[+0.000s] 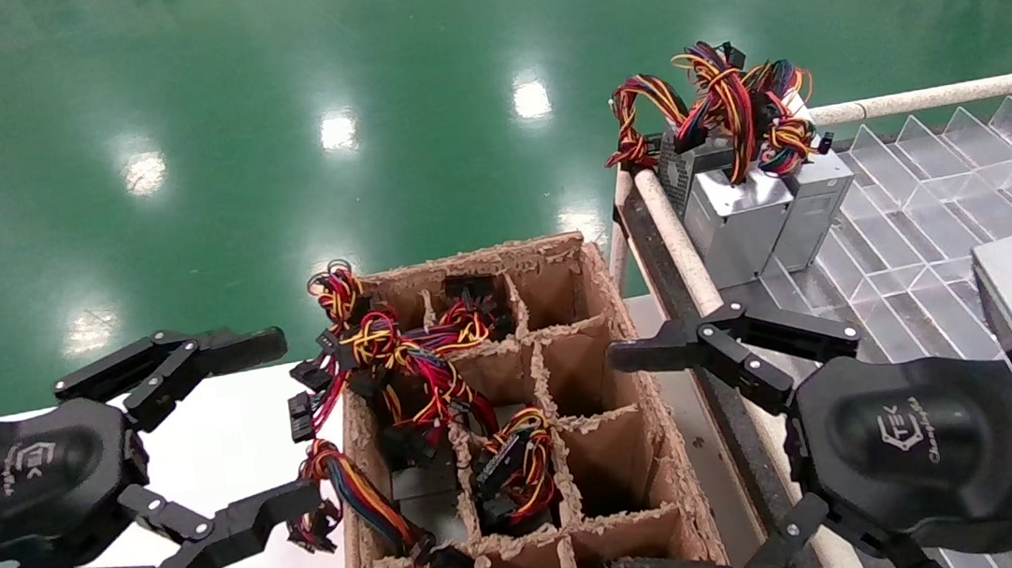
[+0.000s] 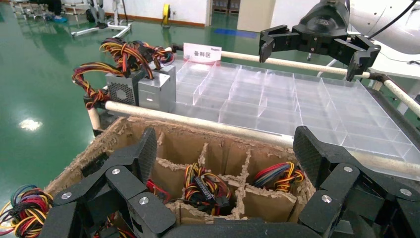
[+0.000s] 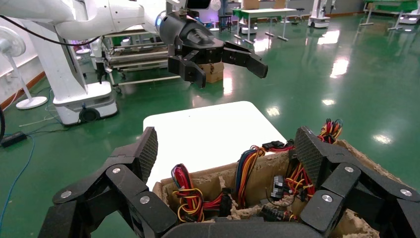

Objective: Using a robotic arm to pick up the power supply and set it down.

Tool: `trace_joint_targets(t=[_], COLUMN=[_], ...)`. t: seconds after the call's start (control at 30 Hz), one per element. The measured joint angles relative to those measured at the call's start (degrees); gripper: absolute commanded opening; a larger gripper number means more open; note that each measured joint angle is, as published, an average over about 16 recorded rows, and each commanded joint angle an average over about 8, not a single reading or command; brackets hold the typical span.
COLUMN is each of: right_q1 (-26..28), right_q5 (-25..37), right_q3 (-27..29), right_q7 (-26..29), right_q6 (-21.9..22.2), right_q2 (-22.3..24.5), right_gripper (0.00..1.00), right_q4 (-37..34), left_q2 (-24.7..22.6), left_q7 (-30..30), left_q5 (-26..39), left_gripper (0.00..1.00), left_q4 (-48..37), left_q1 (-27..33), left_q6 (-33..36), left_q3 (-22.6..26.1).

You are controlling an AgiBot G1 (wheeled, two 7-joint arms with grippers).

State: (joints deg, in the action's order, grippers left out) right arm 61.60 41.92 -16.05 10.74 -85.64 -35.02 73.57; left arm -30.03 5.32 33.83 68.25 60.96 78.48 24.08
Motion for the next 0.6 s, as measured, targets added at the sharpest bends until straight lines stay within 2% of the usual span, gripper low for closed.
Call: trace_joint_targets(t=[0.5,0.6], right_q1=[0.0,0.0], right_q5=[0.0,0.1], right_q3=[0.0,0.0], right_q7=[0.0,0.0], right_q6=[0.0,0.2], right_q2=[0.0,-0.1], right_gripper=[1.00,1.00], right_q4=[0.0,-0.1], left_q2=[0.0,0.0], left_q7=[0.0,0.0], left_q5=[0.0,0.0], left_gripper=[0.99,0.62], left_q4=[0.0,0.0], left_q1=[0.0,0.0], left_q6=[0.0,0.0], left_q3=[0.0,0.0])
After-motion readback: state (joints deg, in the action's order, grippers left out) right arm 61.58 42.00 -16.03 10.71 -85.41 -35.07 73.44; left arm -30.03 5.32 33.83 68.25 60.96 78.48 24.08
